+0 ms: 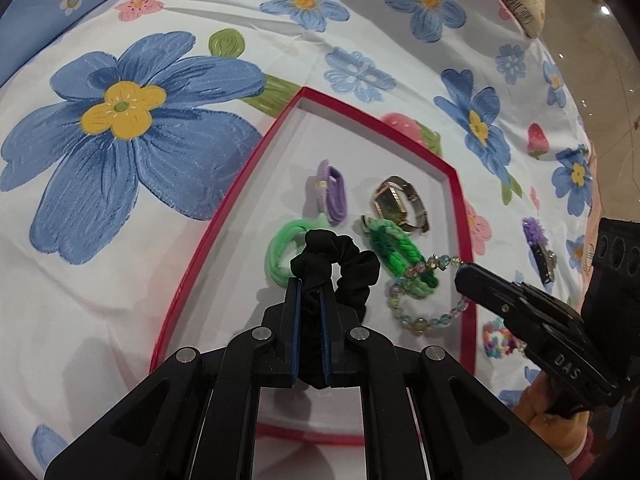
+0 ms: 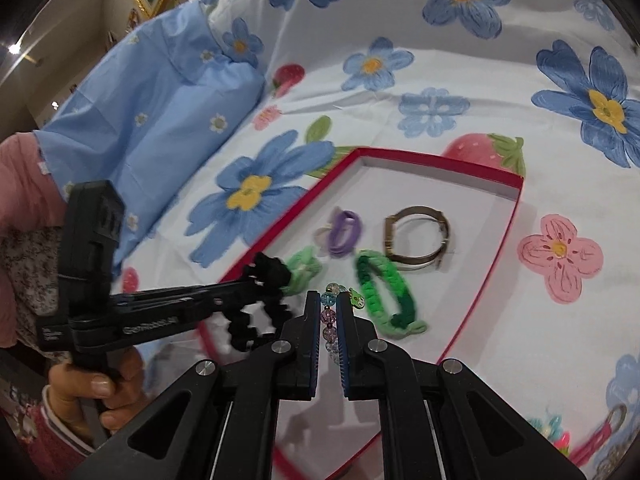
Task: Organize jewelry
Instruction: 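Carry the black scrunchie and beaded bracelet into the red tray while both tools release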
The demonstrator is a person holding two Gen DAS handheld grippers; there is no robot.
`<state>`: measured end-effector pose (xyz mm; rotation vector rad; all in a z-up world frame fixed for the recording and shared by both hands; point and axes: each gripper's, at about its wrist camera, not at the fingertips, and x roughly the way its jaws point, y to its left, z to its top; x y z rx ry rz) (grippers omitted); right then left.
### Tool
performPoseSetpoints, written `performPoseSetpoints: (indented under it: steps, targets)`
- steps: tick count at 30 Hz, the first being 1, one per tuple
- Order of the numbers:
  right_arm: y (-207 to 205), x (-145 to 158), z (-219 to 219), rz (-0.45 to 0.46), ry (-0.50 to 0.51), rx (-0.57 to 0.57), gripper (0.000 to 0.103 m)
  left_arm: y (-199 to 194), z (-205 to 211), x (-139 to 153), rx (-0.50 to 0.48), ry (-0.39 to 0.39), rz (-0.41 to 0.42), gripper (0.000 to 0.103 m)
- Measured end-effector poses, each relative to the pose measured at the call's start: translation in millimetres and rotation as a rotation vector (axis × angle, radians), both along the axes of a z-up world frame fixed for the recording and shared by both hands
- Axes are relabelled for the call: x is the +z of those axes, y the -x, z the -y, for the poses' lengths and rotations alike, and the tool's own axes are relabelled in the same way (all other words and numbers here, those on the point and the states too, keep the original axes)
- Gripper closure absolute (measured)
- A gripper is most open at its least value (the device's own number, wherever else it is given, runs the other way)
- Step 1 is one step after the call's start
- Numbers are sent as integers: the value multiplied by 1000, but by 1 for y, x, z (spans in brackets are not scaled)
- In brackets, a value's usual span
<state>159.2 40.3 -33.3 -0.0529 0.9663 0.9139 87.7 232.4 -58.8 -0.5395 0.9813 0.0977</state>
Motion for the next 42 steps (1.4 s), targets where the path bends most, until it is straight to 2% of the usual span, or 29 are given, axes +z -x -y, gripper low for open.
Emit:
performPoseSetpoints:
  steps: [8,15,17,22,28,31,42]
  targets:
    - [-22,-22,2,2,92,-36,95,-12,-4,-16,13,-9,-44,95]
    - [-24,-28,0,2,119,-33,95,-11,-4,-15,17,-34,-52,93]
    - [-24,-29,-2,-1,126,-32,94,-11,-2,-14,17,-47,-54,89]
    - [-24,-29,-1,-1,119,-35,91,-8,-2,-10,27,-51,-51,73]
    - [-23,-21,6,-2,96,-51,88,0,0,0,37,-49,-36,67]
    - [-18,-12,11,2,70,-55,83,6,2,5,42,-47,-26,62]
    - [8,13,50,12,-3,-92,78,24,30,23,8,-11,17,62]
